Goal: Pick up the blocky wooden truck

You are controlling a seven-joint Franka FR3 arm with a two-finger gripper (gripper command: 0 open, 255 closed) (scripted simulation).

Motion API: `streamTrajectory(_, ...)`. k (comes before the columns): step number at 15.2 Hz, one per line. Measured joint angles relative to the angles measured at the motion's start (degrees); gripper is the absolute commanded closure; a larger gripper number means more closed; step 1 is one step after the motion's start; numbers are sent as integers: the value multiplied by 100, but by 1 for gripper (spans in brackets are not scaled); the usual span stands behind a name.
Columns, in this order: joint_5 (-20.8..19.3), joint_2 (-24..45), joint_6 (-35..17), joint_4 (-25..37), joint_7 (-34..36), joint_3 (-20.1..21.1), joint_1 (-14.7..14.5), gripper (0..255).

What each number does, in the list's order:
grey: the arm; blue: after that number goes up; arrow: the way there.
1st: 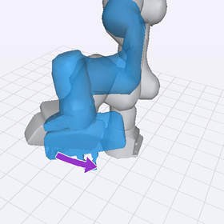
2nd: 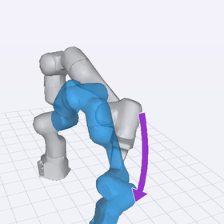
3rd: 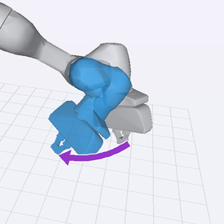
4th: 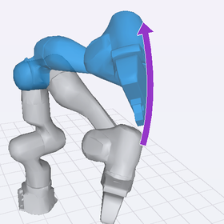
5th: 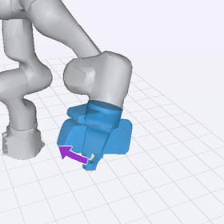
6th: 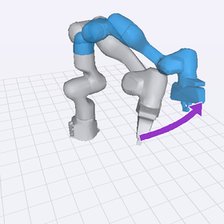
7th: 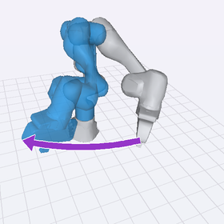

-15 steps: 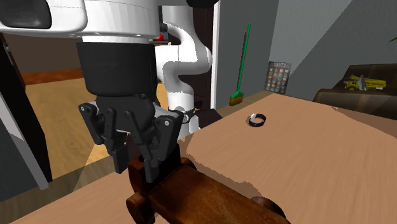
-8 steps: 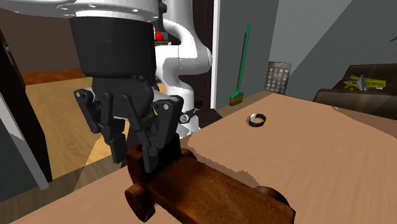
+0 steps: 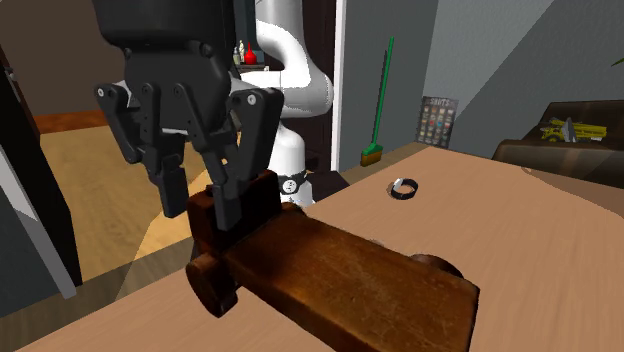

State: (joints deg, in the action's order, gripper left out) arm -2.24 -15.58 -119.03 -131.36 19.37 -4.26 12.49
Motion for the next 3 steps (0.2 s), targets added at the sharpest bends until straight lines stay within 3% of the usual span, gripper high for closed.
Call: streamTrajectory(3, 2, -56, 201, 145, 5, 8, -4, 255)
